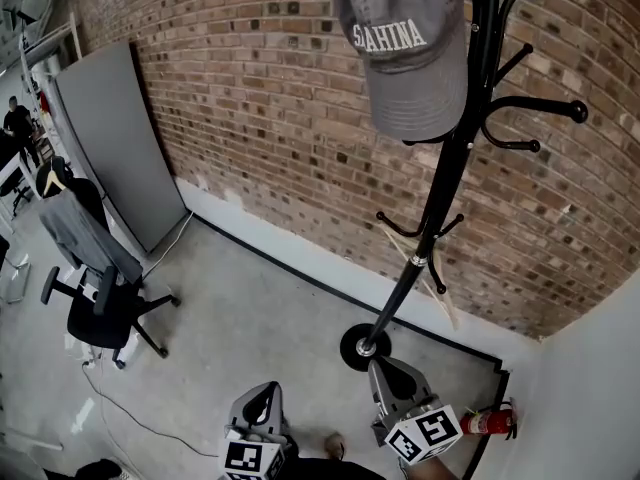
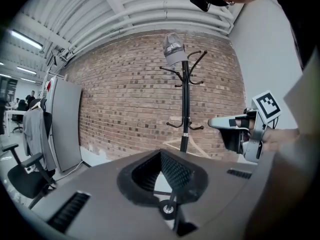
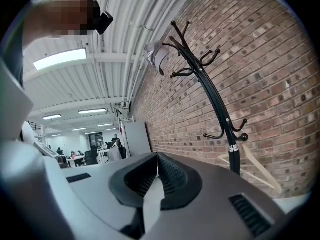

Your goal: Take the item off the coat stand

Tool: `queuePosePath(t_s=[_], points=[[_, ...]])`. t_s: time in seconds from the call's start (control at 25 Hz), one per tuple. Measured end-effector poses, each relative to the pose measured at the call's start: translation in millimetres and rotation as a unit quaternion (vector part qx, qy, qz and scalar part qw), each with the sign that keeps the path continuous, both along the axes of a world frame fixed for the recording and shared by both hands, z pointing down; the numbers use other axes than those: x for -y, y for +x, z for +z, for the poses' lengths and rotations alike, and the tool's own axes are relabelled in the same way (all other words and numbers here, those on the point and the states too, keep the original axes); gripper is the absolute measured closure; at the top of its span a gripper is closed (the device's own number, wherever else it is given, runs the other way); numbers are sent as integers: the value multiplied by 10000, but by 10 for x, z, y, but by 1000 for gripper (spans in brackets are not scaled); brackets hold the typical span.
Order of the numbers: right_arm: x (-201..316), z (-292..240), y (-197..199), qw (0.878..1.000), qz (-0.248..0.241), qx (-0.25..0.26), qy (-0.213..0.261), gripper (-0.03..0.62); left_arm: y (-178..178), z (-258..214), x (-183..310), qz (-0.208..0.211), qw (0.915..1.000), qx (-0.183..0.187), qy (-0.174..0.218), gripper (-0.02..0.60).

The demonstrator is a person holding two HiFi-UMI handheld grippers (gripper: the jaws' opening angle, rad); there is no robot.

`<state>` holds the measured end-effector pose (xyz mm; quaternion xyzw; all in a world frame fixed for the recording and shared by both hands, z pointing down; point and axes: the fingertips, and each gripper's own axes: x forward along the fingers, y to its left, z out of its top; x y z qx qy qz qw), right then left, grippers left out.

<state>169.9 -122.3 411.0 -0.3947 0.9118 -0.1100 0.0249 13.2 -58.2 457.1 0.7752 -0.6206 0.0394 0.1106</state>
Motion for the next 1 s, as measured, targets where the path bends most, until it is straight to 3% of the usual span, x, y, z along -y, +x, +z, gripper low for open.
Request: queuePosePath(t_s=[0.24, 0.48, 0.6, 0.68, 0.76, 1.0], points=[[444, -656, -260, 9977, 27, 422, 521, 579, -280, -229, 466, 507, 9985, -34, 219, 557], [905, -1648, -384, 9845, 297, 1074, 1353, 577, -708, -408, 747, 869, 9954, -59, 390, 557], [1057, -2081, -394, 9757, 344, 1327, 1709, 573, -899, -410, 881, 845, 9960, 50, 299, 557], [1148, -2295, -390, 9719, 263, 1403, 1870, 528, -960, -455, 947, 732, 9968, 48, 305, 557], [1253, -2463, -371, 9698, 155, 1443, 1962, 480, -958, -478, 982, 629, 9975, 2, 317, 557], [1552, -2948, -296, 9576, -210, 1800, 2241, 453, -798, -589, 1124, 415, 9976, -25, 556, 557]])
